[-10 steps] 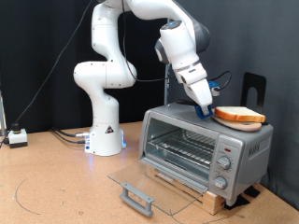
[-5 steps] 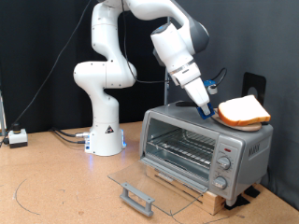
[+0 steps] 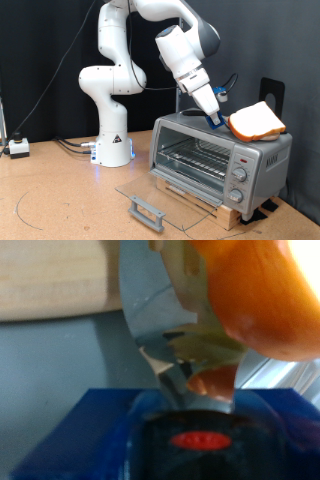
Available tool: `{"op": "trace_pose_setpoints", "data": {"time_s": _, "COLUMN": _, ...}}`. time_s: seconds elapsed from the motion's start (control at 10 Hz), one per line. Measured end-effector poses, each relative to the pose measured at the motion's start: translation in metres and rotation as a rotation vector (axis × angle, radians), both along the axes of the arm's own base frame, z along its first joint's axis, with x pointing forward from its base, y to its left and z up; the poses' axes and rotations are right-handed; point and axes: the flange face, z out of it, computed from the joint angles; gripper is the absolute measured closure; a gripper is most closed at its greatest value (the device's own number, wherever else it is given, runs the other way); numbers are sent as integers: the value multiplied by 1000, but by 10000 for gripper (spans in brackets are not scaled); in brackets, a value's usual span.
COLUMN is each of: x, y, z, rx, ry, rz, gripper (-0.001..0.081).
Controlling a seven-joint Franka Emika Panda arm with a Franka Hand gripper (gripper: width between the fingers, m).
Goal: Make a piece of toast with the oven
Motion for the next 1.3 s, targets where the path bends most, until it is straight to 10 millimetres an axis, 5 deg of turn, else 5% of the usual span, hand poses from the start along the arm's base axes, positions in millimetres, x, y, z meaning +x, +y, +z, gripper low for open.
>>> {"op": "trace_pose_setpoints", "data": {"time_s": 1.3, "x": -9, "y": -3, "z": -9, "rx": -108, "ry": 38, "rz": 145, "gripper": 411}}
